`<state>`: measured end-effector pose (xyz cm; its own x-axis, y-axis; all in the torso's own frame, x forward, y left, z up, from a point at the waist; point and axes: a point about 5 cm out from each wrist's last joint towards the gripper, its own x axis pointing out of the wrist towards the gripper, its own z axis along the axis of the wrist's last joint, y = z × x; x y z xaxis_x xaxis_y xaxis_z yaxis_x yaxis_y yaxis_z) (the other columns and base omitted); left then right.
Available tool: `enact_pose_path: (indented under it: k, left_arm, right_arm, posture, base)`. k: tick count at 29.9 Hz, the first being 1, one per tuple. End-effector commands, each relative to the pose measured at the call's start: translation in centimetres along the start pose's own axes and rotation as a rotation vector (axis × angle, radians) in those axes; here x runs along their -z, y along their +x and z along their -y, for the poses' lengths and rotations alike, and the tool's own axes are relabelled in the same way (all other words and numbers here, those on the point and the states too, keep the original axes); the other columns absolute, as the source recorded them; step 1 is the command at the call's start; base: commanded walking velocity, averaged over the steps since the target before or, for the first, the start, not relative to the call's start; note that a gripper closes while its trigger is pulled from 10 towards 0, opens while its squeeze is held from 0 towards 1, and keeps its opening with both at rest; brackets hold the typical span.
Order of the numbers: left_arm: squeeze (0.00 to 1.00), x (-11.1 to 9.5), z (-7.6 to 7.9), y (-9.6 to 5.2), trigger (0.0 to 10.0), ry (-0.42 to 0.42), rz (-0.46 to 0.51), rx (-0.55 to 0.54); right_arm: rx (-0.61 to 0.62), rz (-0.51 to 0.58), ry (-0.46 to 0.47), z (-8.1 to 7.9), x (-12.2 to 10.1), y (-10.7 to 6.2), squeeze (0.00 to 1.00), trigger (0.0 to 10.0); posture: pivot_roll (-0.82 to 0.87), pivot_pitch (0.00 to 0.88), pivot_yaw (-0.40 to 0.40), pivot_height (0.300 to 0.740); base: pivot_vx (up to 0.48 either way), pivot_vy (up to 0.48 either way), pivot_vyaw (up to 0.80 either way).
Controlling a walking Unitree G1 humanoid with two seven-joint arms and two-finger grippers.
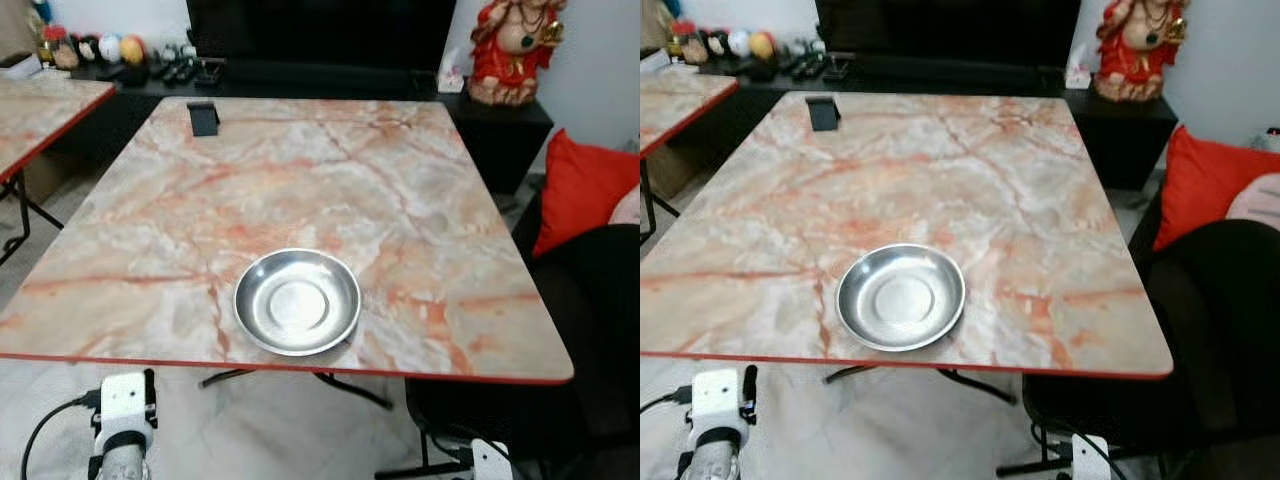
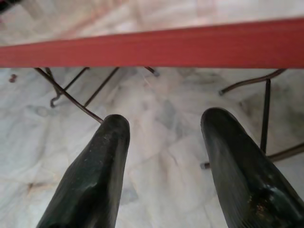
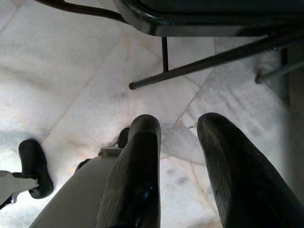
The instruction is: Setting the table
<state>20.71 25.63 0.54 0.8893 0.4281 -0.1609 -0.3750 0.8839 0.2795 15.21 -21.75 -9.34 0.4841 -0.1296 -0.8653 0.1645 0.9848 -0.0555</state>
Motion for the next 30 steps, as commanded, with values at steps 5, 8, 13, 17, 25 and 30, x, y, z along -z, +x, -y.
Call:
enact_pose_path:
  k: [5, 8, 13, 17, 25, 30]
  left_arm:
    - [0.00, -0.4, -1.5, -2.3, 10.0, 0.006, 0.012, -0.048]
    - [0.00, -1.1, -1.9, -2.8, 10.0, 0.024, 0.041, -0.066]
    - [0.00, -2.8, -1.8, -2.3, 10.0, 0.052, 0.102, -0.069]
    - [0.00, -3.5, -1.9, -1.0, 10.0, 0.036, 0.106, -0.087]
    - [0.00, -3.8, -1.6, -0.2, 10.0, 0.030, 0.085, -0.073]
    - [0.00, -3.0, -1.7, -1.4, 10.0, 0.001, 0.050, -0.083]
  right_arm:
    - [-0.010, -0.002, -0.013, 0.1, 0.0, 0.0, 0.00, 10.0]
    - [-0.011, -0.001, -0.018, 0.2, 0.0, 0.0, 0.00, 10.0]
    - [-0.011, -0.003, -0.030, 0.3, 0.1, 0.0, 0.00, 10.0]
    - [-0.010, -0.002, -0.030, 0.3, 0.0, 0.0, 0.00, 10.0]
    - [-0.004, -0.004, -0.024, 0.4, 0.1, -0.1, 0.00, 10.0]
    - [-0.004, -0.006, -0.027, 0.4, 0.1, -0.1, 0.00, 10.0]
  posture:
    - [0.13, 0.000, -0.049, 0.740]
    - [0.14, 0.000, -0.057, 0.740]
    - [0.16, 0.000, -0.071, 0.740]
    - [0.15, 0.000, -0.068, 0.740]
    - [0.13, 0.000, -0.063, 0.740]
    - [0.14, 0.000, -0.070, 0.740]
  base:
    - [0.000, 0.000, 0.00]
    - [0.000, 0.000, 0.00]
    - [0.000, 0.000, 0.00]
    - [0.000, 0.000, 0.00]
    - [0.000, 0.000, 0.00]
    - [0.000, 0.000, 0.00]
